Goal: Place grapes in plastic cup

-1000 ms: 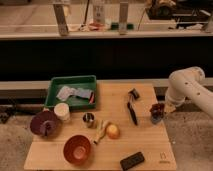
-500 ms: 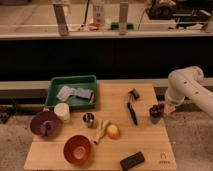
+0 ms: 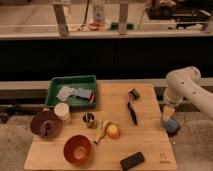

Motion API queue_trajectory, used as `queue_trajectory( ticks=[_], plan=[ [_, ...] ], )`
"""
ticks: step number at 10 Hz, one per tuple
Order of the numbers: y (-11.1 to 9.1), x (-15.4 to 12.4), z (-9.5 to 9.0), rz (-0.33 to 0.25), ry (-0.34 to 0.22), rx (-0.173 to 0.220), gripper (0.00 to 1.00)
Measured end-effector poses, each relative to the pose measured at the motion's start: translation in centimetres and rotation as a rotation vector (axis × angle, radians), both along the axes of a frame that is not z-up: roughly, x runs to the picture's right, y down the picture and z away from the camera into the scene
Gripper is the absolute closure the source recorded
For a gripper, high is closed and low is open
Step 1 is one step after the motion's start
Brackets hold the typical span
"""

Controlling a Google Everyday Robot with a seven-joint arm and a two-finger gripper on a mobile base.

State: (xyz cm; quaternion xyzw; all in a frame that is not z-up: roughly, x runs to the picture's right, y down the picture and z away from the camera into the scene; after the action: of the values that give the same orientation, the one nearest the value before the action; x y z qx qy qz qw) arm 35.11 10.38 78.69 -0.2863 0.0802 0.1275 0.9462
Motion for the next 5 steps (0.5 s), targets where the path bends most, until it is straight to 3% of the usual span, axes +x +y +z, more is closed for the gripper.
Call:
queue_trajectory(
  ticks=[5],
  plan=[
    [-0.01, -0.8, -0.13, -0.055, -0.012, 0.037, 0.2]
  ],
)
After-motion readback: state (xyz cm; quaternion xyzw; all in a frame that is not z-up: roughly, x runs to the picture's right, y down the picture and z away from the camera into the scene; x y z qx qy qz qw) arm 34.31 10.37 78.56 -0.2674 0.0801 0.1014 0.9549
